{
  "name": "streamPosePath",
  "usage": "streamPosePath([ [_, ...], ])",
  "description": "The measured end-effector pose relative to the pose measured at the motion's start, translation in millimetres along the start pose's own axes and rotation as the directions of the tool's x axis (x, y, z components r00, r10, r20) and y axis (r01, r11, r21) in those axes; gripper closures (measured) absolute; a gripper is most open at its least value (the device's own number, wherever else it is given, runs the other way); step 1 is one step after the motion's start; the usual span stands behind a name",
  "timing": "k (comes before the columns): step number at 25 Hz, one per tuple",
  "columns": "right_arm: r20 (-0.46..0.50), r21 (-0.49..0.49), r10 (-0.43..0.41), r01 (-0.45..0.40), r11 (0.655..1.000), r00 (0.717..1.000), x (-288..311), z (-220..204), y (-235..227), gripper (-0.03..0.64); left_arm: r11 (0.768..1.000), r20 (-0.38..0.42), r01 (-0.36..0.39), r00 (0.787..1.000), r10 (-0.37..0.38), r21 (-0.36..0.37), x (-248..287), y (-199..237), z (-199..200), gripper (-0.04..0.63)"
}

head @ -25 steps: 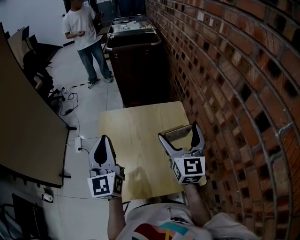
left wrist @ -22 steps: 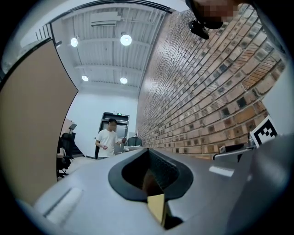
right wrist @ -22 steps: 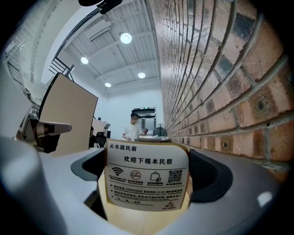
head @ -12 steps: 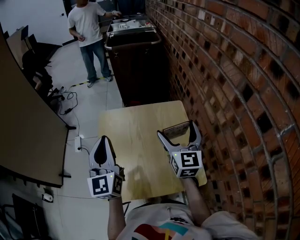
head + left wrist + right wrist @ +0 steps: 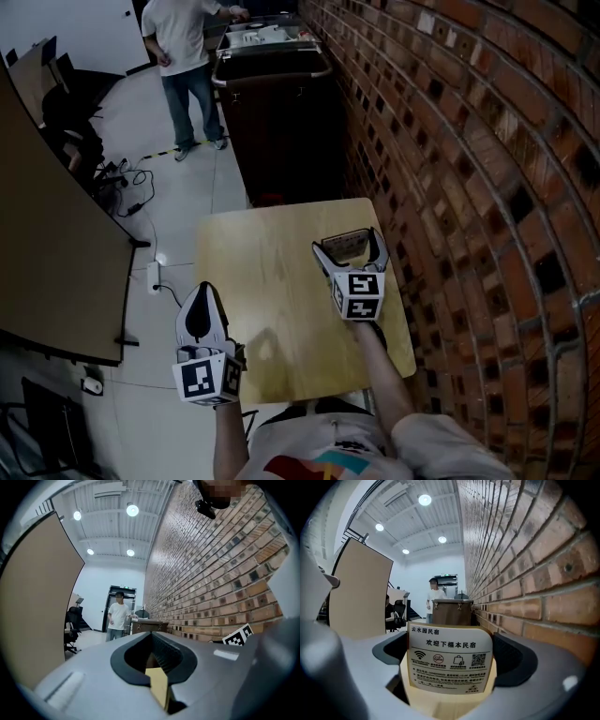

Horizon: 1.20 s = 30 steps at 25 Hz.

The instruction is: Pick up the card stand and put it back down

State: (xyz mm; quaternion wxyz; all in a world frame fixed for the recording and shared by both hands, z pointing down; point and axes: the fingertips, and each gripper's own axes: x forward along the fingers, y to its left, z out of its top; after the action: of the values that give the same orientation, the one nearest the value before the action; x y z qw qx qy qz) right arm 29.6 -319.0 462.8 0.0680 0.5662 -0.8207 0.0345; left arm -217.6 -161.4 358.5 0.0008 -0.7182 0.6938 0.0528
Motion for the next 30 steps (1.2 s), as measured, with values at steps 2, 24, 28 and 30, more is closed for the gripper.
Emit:
streamPosePath([
  [2, -0.036, 0.006, -0.006, 0.006, 1.0, 0.999, 18.7, -16.7, -2.0, 0.072, 1.0, -0.019, -0.014, 1.0, 0.014, 0.005, 2.5, 7.6, -6.5, 0.601],
  [24, -0.248, 0.04, -0.065, 0.077, 0.996, 0.966, 113.7, -120.5, -26.2, 0.072, 0.994, -0.099, -0.104, 0.989, 0.106, 0.024, 29.6, 48.1, -39.6, 0.601],
  [28, -0.24, 0.058, -0.062, 0.078, 0.995, 0.969, 113.3, -116.1, -27.1, 0.066, 0.995, -0.104, -0.102, 0.989, 0.103, 0.018, 30.4, 47.4, -40.2, 0.601],
  [30, -0.228, 0.063, -0.068, 0.084, 0.994, 0.971, 111.8, -111.3, -29.4, 0.059, 0.996, -0.106, -0.092, 0.99, 0.094, 0.019, 30.1, 45.5, -41.0, 0.601],
])
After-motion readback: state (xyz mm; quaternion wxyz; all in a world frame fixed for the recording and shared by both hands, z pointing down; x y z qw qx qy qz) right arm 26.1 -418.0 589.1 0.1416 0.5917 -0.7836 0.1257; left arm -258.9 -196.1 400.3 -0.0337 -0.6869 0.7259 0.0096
